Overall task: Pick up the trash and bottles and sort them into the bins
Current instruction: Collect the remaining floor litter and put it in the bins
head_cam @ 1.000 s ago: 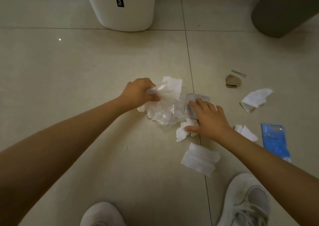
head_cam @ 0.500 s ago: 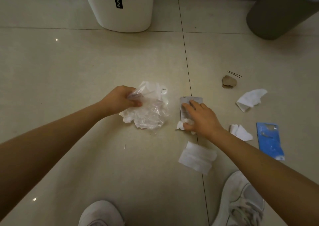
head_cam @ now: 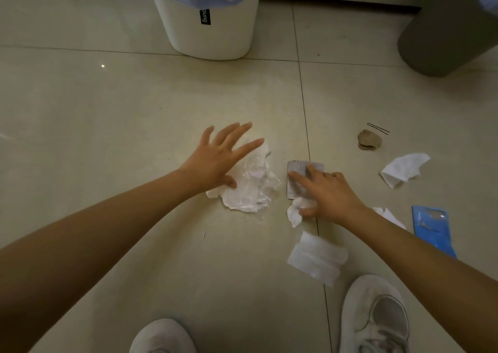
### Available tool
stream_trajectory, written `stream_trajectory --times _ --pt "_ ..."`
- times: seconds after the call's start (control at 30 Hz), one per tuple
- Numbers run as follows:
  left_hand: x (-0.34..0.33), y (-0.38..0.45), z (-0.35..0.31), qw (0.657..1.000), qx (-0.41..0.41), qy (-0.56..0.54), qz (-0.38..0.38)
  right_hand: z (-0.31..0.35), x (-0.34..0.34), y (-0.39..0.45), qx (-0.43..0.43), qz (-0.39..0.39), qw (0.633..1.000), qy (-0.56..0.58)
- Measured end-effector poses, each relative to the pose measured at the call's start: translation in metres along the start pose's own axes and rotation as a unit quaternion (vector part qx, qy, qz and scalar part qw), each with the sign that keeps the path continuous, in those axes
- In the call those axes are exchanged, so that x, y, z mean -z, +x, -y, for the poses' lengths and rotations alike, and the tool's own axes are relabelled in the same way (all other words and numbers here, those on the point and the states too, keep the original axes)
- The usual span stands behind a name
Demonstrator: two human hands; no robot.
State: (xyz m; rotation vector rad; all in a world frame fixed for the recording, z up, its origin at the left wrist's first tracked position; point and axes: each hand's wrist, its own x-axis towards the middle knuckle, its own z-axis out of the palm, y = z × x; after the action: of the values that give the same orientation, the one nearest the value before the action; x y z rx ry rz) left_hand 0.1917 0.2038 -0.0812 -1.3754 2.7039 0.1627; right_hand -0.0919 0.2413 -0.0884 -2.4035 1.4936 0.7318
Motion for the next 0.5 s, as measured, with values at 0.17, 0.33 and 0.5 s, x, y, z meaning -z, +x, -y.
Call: stream_trajectory --times 0.17,0.33,0.5 --pt "-0.010 0.006 -0.017 0.989 -0.020 0.079 0.123 0.001 -0.008 -0.003 0.027 -0.060 0.998 -0.023" --pt "-0.013 0.011 -0.026 0.990 -0.024 0.085 0.111 0.004 -0.016 -0.002 0.037 -0.146 0.988 -0.034" --pt "-0.018 0.001 -0.027 0.998 -0.045 0.034 0.022 0.007 -0.022 -0.002 0.065 -0.191 0.977 -0.069"
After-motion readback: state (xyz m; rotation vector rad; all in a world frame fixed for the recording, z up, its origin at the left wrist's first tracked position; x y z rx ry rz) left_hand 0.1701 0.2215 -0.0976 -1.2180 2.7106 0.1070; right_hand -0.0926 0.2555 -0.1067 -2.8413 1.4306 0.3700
